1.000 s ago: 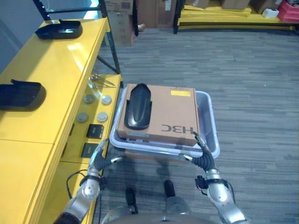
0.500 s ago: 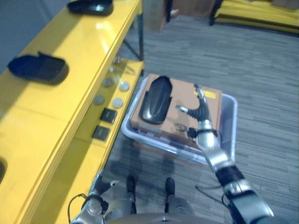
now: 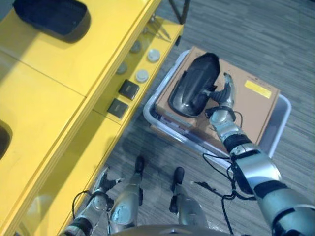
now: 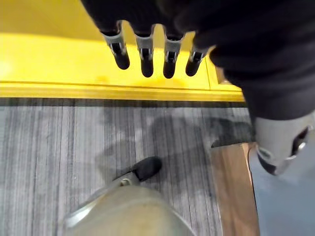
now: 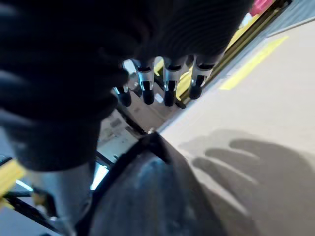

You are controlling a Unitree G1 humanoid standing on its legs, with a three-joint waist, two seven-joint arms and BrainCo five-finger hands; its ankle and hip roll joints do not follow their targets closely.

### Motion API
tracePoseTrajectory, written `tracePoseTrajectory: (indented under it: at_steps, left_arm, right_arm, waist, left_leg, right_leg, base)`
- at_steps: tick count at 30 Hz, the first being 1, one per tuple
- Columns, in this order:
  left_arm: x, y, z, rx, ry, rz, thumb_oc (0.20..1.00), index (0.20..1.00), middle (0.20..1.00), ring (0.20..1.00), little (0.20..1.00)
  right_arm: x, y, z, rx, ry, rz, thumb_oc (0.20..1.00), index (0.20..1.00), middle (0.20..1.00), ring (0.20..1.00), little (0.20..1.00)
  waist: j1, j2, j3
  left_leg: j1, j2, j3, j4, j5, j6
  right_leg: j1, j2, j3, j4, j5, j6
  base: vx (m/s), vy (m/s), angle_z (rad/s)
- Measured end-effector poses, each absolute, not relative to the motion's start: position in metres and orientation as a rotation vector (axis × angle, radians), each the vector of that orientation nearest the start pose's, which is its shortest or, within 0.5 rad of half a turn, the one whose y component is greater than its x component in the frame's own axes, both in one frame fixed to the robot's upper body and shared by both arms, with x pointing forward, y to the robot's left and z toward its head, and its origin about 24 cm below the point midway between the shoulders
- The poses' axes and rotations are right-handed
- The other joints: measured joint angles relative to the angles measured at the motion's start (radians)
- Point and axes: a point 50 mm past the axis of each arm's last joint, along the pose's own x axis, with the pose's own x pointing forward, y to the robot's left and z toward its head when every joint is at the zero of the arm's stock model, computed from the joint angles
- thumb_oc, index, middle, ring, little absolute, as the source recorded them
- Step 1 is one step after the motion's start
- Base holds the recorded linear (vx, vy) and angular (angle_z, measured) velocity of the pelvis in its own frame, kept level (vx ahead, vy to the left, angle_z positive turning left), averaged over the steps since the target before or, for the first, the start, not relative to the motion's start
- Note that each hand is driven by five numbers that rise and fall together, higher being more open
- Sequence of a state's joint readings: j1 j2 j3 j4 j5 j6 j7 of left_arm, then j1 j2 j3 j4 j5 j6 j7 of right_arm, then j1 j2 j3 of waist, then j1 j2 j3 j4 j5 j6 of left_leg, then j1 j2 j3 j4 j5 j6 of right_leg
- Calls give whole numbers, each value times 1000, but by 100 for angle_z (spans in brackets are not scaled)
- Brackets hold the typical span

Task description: Move parts from the plastic box to the shelf.

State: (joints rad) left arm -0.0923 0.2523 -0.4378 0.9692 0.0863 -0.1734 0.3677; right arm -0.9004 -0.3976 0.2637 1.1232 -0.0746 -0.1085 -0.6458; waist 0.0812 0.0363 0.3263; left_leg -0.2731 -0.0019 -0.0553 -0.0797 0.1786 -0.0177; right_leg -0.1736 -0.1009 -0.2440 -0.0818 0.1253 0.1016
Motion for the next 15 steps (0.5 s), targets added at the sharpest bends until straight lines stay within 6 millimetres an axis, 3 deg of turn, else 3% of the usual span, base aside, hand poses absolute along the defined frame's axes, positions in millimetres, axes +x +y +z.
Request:
tracePoseTrajectory:
  at_steps: [4,5,6,7,15]
  left_arm:
    - [195,189,-112,590,603,25,1000,1000,1000,1000,1000]
    - [196,189,-111,576,600,39,1000,1000,1000,1000,1000]
    - [199,189,-109,568,593,45,1000,1000,1000,1000,1000]
    - [201,188,-108,563,589,47,1000,1000,1000,1000,1000]
    - [199,188,-109,556,592,39,1000,1000,1000,1000,1000]
  right_arm:
    - [385,-226,105,-639,-22,-578,1000,1000,1000,1000,1000]
    - [384,-228,98,-637,19,-587,912,912,912,912,912]
    - [382,-232,91,-630,65,-595,611,611,611,611,611]
    - [381,-234,90,-619,84,-598,200,200,200,200,200]
    - [380,-265,98,-591,162,-609,200,200,200,200,200]
  waist:
    - [8,2,18]
    - [6,2,18]
    - [11,3,19]
    - [17,3,19]
    - [28,17,11]
  left_leg:
    - [0,-4,-13,0,4,-3]
    - [1,-5,-27,0,7,-7]
    - [1,-5,-32,0,7,-8]
    - [-2,-3,-36,0,9,-10]
    - [-3,-6,-82,0,7,-25]
  right_leg:
    - [8,-2,-15,0,-4,3]
    - [15,-2,-22,0,-7,3]
    - [18,-1,-29,0,-11,4]
    - [18,0,-33,-1,-12,3]
    - [37,-1,-69,-2,-19,-2]
  base:
    - [-1,-18,12]
    - [-2,-9,25]
    - [8,-11,23]
    - [20,-15,15]
    - [34,-19,13]
